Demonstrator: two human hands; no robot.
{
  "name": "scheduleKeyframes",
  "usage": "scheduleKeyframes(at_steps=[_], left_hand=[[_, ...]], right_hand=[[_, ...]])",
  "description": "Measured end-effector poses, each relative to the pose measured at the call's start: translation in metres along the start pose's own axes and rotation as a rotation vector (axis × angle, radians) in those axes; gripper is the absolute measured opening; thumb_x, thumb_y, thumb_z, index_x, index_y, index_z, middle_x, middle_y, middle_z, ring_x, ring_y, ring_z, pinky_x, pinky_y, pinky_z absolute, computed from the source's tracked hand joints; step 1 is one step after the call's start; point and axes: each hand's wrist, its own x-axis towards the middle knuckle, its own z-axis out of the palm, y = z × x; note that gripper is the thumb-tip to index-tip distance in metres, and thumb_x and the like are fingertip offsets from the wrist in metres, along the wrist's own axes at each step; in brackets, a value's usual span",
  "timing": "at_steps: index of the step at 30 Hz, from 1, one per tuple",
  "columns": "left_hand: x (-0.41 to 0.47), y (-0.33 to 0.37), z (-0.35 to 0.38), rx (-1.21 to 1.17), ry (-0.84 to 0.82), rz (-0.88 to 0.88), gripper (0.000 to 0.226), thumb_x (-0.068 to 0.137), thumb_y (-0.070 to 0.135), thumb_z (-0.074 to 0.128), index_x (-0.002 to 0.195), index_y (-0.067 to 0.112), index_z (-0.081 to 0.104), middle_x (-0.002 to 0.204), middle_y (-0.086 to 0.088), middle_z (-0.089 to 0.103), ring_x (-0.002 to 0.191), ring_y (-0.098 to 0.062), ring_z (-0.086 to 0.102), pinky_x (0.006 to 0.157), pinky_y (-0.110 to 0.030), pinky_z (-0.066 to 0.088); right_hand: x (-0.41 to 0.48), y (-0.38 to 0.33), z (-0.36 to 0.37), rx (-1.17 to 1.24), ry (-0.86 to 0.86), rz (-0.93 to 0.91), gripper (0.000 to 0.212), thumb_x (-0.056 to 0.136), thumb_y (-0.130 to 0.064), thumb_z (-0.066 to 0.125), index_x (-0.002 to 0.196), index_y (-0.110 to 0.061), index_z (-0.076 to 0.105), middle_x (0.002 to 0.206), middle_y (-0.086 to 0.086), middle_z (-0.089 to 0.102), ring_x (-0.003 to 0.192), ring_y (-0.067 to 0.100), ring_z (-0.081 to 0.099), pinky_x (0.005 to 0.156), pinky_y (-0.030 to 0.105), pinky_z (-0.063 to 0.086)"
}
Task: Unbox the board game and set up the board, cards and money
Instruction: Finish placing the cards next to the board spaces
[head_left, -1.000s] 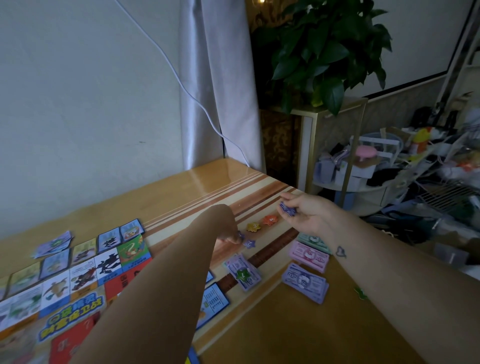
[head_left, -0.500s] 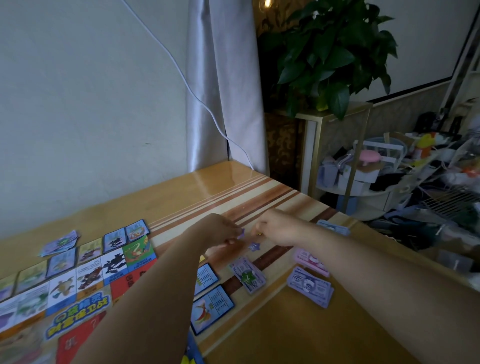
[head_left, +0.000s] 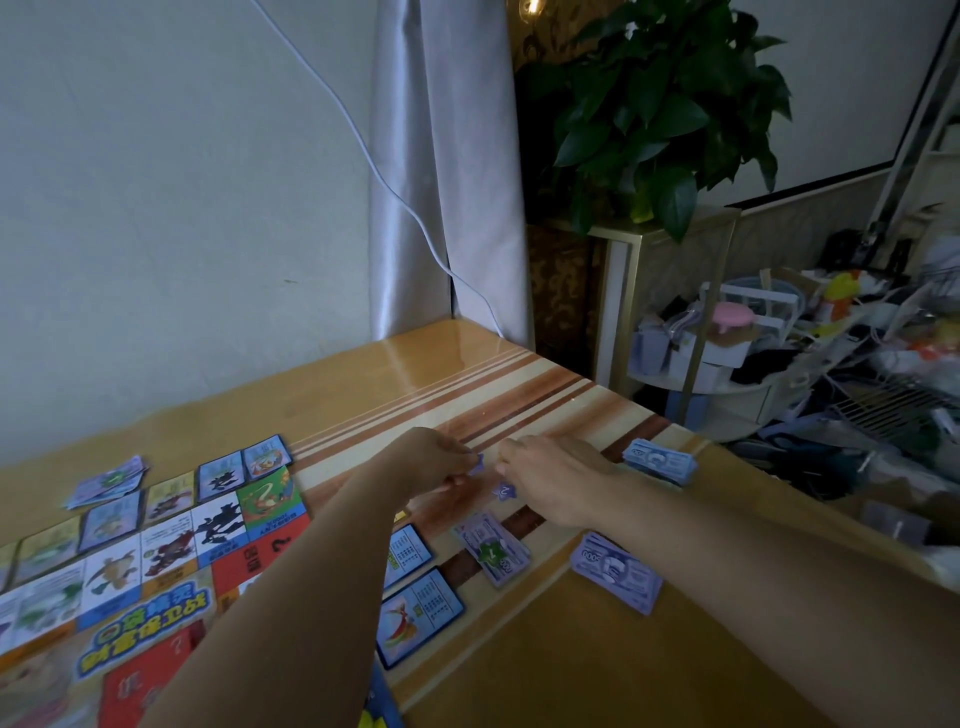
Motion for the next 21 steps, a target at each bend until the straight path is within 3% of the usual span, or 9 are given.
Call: scheduleKeyframes(at_steps=[3,8,14,18,21], left_hand=[[0.0,0.0,0.0,-0.003,-0.001,0.001,0.021,0.09,0.014,0.062,0.107,0.003,0.067,0.073,-0.003,0.062,0.069,-0.01,0.056,0.075,-0.02,0.051],[0.0,-0.001,0.0,0.005,-0.004,0.013,0.02,0.09,0.016,0.063,0.105,0.004,0.068,0.075,-0.002,0.063,0.075,-0.013,0.058,0.091,-0.03,0.05],[0.001,-0.002,0.0,-0.005,-0.011,0.013,0.019,0.089,0.017,0.063,0.104,0.005,0.068,0.075,-0.002,0.064,0.075,-0.013,0.058,0.089,-0.029,0.051],[0.001,-0.003,0.0,-0.011,-0.001,0.018,0.018,0.09,0.016,0.063,0.103,0.005,0.069,0.073,-0.003,0.063,0.073,-0.013,0.058,0.087,-0.028,0.051],[0.0,-0.003,0.0,-0.024,-0.001,0.021,0.018,0.09,0.015,0.063,0.103,0.005,0.068,0.074,-0.004,0.063,0.075,-0.015,0.058,0.088,-0.029,0.051]], right_hand=[[-0.001,0.001,0.002,-0.051,0.035,-0.06,0.015,0.102,-0.023,0.033,0.111,-0.013,0.041,0.09,0.008,0.059,0.074,0.027,0.054,0.058,0.035,0.039],[-0.004,0.001,-0.003,-0.048,-0.016,-0.094,0.019,0.102,-0.019,0.036,0.121,-0.021,0.039,0.08,-0.003,0.045,0.065,0.018,0.04,0.047,0.03,0.022],[-0.003,0.002,-0.005,0.024,-0.067,-0.082,0.018,0.102,-0.021,0.035,0.119,-0.026,0.041,0.079,-0.006,0.043,0.067,0.017,0.042,0.048,0.029,0.024],[0.001,0.005,-0.01,0.194,-0.068,-0.032,0.013,0.101,-0.022,0.036,0.099,-0.025,0.048,0.085,-0.002,0.052,0.075,0.018,0.052,0.057,0.032,0.038],[0.006,0.01,-0.02,0.242,-0.003,-0.024,0.029,0.099,-0.023,0.036,0.074,-0.022,0.051,0.078,-0.002,0.054,0.076,0.02,0.054,0.065,0.035,0.042]])
